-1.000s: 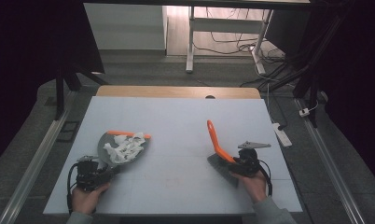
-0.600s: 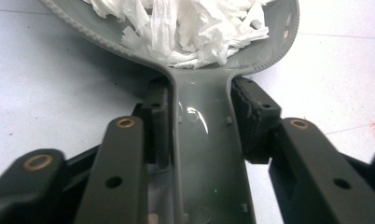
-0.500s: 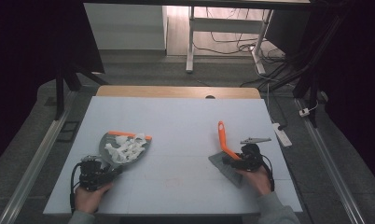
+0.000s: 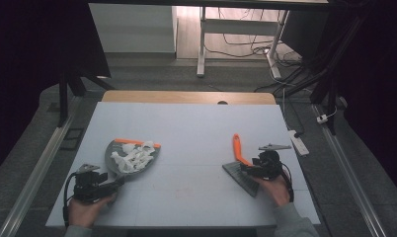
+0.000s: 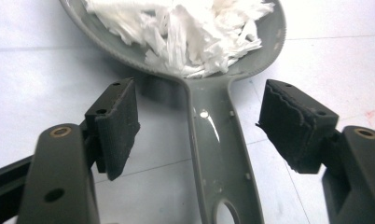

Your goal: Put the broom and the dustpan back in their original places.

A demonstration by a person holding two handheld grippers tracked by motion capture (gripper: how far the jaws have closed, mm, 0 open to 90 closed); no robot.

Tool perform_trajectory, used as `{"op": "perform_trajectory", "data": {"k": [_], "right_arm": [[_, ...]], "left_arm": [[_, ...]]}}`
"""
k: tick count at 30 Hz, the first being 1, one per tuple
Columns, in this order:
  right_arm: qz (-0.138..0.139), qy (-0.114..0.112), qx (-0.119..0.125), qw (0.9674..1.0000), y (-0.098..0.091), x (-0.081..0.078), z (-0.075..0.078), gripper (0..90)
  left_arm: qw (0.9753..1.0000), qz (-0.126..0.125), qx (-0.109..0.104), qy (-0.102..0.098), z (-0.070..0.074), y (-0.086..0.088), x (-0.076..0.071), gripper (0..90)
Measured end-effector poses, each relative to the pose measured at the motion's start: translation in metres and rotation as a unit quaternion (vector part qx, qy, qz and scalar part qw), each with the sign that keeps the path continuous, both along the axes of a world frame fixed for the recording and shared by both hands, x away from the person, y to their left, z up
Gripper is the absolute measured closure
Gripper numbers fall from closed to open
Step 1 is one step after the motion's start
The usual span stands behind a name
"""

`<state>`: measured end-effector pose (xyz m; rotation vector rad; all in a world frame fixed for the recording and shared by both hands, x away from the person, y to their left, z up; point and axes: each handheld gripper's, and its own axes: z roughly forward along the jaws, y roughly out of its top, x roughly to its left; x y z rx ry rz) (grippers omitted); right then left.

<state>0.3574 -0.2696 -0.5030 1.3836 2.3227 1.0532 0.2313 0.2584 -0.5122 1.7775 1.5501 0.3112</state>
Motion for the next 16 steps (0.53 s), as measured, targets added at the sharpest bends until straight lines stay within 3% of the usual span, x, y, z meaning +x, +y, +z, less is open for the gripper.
{"op": "perform_trajectory", "data": {"k": [2,5,9,13,16], "right_arm": [[0.008,-0.015,0.004,0.9999,-0.001,-0.005,0.005,38.9],[0.046,-0.038,0.011,0.9982,-0.002,-0.014,0.011,42.0],[0.098,-0.056,0.004,0.9936,0.001,-0.025,0.013,43.9],[0.126,-0.067,-0.011,0.9897,0.002,-0.033,0.011,44.1],[0.138,-0.075,-0.009,0.9875,0.002,-0.037,0.011,44.2]], "left_arm": [[0.9998,-0.015,0.002,-0.010,0.003,-0.002,-0.001,29.1],[0.9984,-0.050,-0.002,-0.027,0.007,-0.006,-0.002,29.5],[0.9932,-0.107,-0.015,-0.045,0.010,-0.014,-0.002,31.8],[0.9888,-0.142,-0.018,-0.042,0.009,-0.020,0.001,32.5],[0.9879,-0.149,-0.021,-0.039,0.007,-0.021,0.004,32.6]]}}
